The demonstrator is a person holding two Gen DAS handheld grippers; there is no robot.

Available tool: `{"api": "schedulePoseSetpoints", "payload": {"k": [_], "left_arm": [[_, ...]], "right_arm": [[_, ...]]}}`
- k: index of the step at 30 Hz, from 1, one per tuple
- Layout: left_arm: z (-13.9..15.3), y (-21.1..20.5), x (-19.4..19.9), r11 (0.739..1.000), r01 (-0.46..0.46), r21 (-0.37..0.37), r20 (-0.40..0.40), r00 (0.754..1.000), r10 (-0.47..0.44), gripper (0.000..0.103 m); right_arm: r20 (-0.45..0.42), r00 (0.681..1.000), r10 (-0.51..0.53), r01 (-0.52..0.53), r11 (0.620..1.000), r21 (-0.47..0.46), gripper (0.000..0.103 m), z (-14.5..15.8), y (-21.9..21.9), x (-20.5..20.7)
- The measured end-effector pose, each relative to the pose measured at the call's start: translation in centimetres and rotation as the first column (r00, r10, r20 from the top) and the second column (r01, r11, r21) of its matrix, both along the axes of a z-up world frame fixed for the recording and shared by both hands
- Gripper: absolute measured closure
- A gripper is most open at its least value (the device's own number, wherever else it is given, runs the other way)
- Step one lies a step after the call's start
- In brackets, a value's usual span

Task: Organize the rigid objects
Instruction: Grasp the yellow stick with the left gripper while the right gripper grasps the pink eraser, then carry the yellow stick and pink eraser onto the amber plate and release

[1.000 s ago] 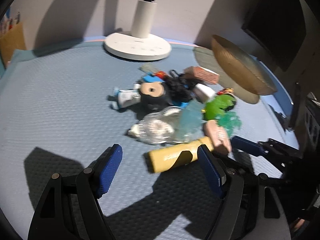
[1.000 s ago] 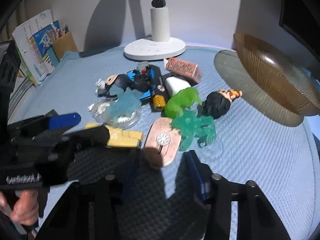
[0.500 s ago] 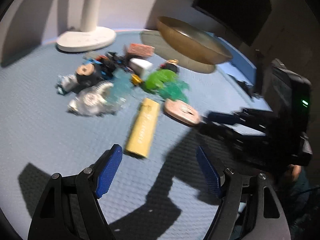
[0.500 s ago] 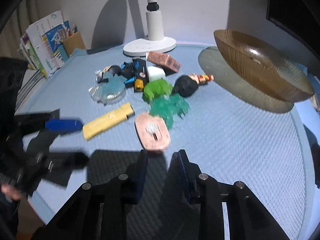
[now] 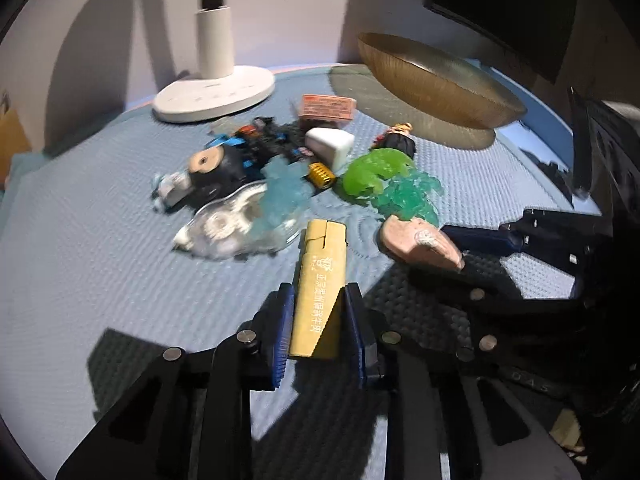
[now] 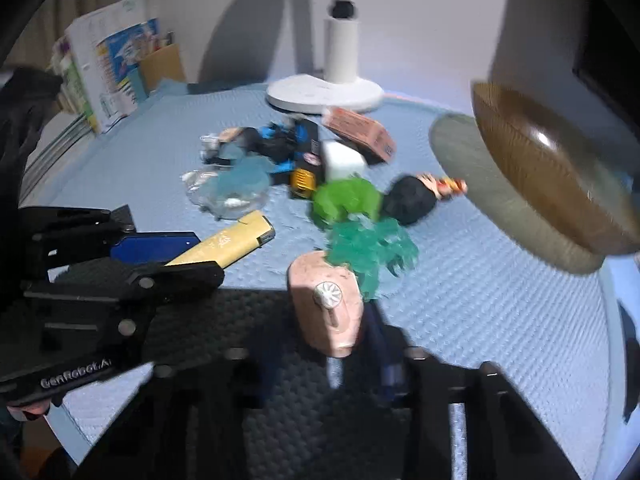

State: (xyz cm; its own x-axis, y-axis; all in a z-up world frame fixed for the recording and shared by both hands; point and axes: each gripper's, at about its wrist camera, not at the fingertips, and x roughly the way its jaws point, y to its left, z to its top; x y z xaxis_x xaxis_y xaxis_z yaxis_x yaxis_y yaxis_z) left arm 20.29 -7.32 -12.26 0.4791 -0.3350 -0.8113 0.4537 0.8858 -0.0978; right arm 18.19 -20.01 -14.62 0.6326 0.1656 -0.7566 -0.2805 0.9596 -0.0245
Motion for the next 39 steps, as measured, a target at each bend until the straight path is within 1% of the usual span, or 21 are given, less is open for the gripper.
{"api": "schedulePoseSetpoints", "payload": {"k": [2,5,8,9,11,12,13,14,15,16,18,20,24,25,27,28,29,31,35,38,39], "left_arm": [[0.1,0.9,-0.7,1.000,-0.022,-0.004,0.001,1.000,0.022,0.081],[0.1,2.1,-2.3,0.999,-0.037,0.009,0.004,0.999,0.037,0.081],[-0.1,3.0,-3.3,0.999,-0.047,0.005,0.000,0.999,0.047,0.080],[-0.1,3.1,-3.5,0.999,-0.050,0.002,0.004,0.999,0.050,0.080],[-0.2,2.9,-3.4,0.998,-0.067,-0.005,-0.007,0.998,0.067,0.072],[-0.1,2.7,-3.5,0.998,-0.064,-0.005,-0.007,0.998,0.064,0.068],[-0.1,2.4,-3.7,0.998,-0.061,0.015,0.007,0.998,0.061,0.068],[-0.2,2.0,-3.8,0.998,-0.057,0.036,0.020,0.998,0.056,0.068],[-0.3,1.7,-4.0,0.996,-0.057,0.063,0.042,0.998,0.055,0.074],[-0.3,1.6,-4.2,0.996,-0.057,0.066,0.049,0.997,0.053,0.082],[0.1,1.7,-4.1,0.998,-0.052,0.037,0.037,0.998,0.051,0.082],[0.8,1.9,-4.2,0.998,-0.056,0.017,0.053,0.997,0.055,0.083],[2.8,1.5,-4.4,0.998,-0.046,-0.034,0.089,0.995,0.049,0.083],[3.3,1.3,-4.3,0.998,-0.041,-0.053,0.089,0.995,0.045,0.083],[3.8,0.9,-4.1,0.996,-0.029,-0.083,0.083,0.996,0.036,0.083],[4.0,0.7,-4.0,0.996,-0.027,-0.085,0.084,0.996,0.034,0.083],[4.1,0.4,-3.9,0.996,-0.023,-0.082,0.088,0.996,0.031,0.083],[4.6,-0.3,-3.6,0.997,-0.012,-0.079,0.095,0.995,0.019,0.083],[6.9,-2.5,-2.6,0.997,0.023,-0.076,0.138,0.990,-0.012,0.083],[9.4,-4.7,-1.1,0.994,0.063,-0.092,0.180,0.983,-0.045,0.083],[10.3,-5.6,-0.3,0.992,0.077,-0.095,0.194,0.979,-0.057,0.083]], "right_arm": [[-0.004,0.999,0.042,-0.042,0.999,0.012,0.070,0.1,0.3,-0.8],[-0.016,0.996,0.089,-0.089,0.996,-0.018,0.070,0.0,0.3,-2.9],[-0.035,0.995,0.089,-0.090,0.996,-0.025,0.070,-0.4,0.0,-3.9],[-0.036,0.996,0.082,-0.082,0.997,-0.014,0.069,-0.4,-0.1,-3.9],[-0.046,0.997,0.055,-0.054,0.998,0.013,0.053,-0.5,-0.1,-3.4],[-0.047,0.998,0.046,-0.045,0.999,0.019,0.053,-0.6,0.0,-3.3],[-0.042,0.998,0.043,-0.042,0.999,0.011,0.054,-0.6,0.2,-3.3],[-0.037,0.998,0.046,-0.045,0.999,0.003,0.065,-0.7,0.4,-3.5],[-0.036,0.997,0.065,-0.064,0.998,0.020,0.070,-0.5,0.5,-3.8],[-0.035,0.996,0.081,-0.079,0.995,0.056,0.070,-0.1,0.3,-4.2],[-0.020,0.995,0.094,-0.090,0.986,0.140,0.070,0.6,-0.5,-4.9],[-0.001,0.996,0.086,-0.084,0.974,0.212,0.070,1.6,-1.7,-5.2],[0.041,0.997,0.060,-0.068,0.964,0.257,0.070,3.3,-3.6,-5.6],[0.043,0.997,0.058,-0.068,0.956,0.286,0.070,3.7,-4.1,-5.6],[0.037,0.998,0.049,-0.059,0.925,0.375,0.070,3.9,-5.4,-5.4],[0.036,0.999,0.036,-0.047,0.916,0.398,0.070,4.0,-6.0,-5.2],[0.043,0.999,0.013,-0.029,0.919,0.394,0.070,4.2,-6.5,-5.2],[0.059,0.998,-0.024,0.002,0.935,0.355,0.070,4.5,-7.2,-5.4],[0.089,0.991,-0.101,0.065,0.935,0.349,0.070,5.9,-9.7,-5.3],[0.147,0.972,-0.183,0.130,0.941,0.311,0.070,8.3,-12.2,-5.3],[0.164,0.961,-0.223,0.169,0.943,0.287,0.070,9.5,-13.3,-4.9]]}}
